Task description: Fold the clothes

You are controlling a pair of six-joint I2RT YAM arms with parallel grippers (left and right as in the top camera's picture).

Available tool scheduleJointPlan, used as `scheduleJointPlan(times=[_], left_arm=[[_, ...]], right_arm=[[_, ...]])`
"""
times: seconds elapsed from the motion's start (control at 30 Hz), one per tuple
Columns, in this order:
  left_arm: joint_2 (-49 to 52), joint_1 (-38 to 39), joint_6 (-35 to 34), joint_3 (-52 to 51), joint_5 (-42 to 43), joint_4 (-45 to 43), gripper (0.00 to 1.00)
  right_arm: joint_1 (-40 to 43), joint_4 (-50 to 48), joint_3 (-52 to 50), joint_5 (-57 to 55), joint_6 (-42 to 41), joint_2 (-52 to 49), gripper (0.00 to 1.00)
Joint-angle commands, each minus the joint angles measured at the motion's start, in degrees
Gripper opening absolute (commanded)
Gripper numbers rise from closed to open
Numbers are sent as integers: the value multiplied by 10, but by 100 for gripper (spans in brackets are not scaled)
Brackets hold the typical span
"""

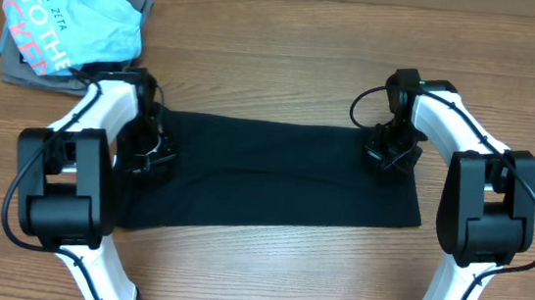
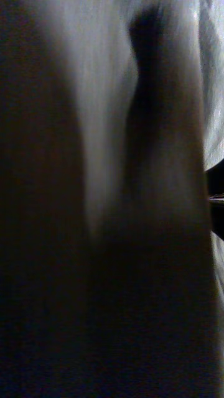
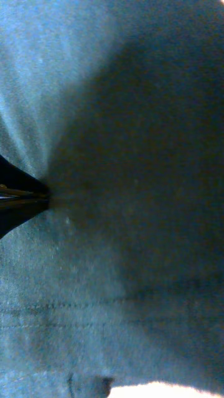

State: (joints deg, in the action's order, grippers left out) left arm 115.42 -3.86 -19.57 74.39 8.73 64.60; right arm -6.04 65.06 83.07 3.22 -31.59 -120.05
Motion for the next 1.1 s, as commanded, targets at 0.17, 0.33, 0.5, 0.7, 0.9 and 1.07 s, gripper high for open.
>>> scheduleJointPlan(times=[0.17,0.33,0.5,0.7,0.9,1.07], left_arm=[[18,-61,-14,9,-77,-2,4],[-8,-58,-14,97,-44,49,4],[-70,-43,-14,165,-44,82,9],[-153,-38,-14,181,-40,107,64],[-176,-38,-13,175,-43,142,100],[-172,-39,-10,131,-42,128,100]], right_arm=[[9,15,-28,-103,-92,-17,4],[9,23,-26,-105,-91,49,4],[10,40,-23,-106,-87,149,20],[11,64,-23,-118,-72,250,100],[36,70,-23,-108,-33,284,100],[95,63,-24,-64,57,270,100]])
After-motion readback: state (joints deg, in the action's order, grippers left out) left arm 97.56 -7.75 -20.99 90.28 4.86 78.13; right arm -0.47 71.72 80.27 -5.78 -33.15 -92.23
